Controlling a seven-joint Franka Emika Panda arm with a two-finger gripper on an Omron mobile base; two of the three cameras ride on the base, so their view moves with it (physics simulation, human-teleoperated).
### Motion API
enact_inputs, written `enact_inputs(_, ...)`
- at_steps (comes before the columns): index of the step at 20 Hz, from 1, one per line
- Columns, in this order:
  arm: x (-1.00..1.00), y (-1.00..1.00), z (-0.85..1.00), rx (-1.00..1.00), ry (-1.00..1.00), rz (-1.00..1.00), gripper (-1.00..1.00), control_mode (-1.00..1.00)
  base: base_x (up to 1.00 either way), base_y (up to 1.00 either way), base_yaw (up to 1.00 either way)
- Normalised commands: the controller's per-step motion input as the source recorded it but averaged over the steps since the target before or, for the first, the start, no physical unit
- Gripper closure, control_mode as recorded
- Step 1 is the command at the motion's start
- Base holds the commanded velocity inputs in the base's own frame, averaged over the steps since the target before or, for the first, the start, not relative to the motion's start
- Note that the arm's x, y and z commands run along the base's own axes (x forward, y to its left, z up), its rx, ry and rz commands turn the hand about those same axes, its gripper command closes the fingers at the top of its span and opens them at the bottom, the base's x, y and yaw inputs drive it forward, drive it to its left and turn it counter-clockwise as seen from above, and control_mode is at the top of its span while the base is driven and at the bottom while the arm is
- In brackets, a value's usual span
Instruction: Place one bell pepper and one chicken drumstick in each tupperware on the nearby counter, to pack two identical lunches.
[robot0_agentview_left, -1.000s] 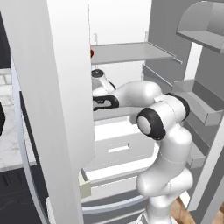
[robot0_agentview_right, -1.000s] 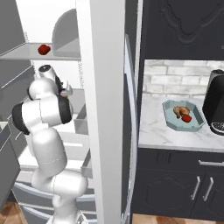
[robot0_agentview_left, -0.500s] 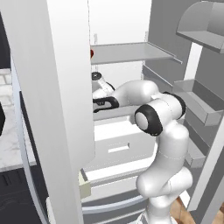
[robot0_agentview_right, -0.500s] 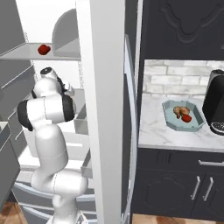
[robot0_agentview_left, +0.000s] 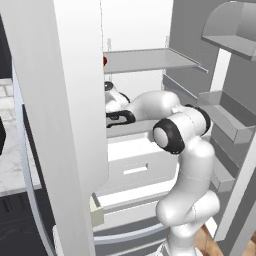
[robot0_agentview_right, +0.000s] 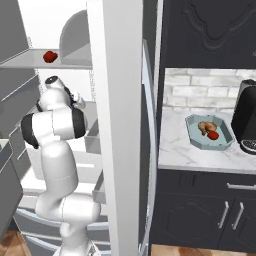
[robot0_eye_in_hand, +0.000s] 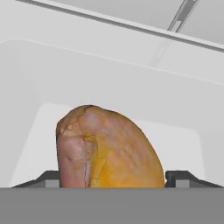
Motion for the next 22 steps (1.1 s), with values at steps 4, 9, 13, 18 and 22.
enact_inputs(4,-0.81,0.02,0.31,0.0,-0.06,0.0,1.0,-1.0,0.0,0.0,0.0)
enact_inputs(9,-1.0,0.14,0.74,0.0,-0.14,-0.02,1.0,-1.0,0.0,0.0,0.0)
enact_inputs(13,-1.0,0.13,0.47,0.02,-0.04,-0.08,1.0,-1.0,0.0,0.0,0.0)
enact_inputs(18,-1.0,0.05,0.44,0.07,0.0,-0.1,1.0,-1.0,0.0,0.0,0.0)
enact_inputs(22,-1.0,-0.03,0.96,0.19,0.0,-0.16,1.0,-1.0,0.0,0.0,0.0)
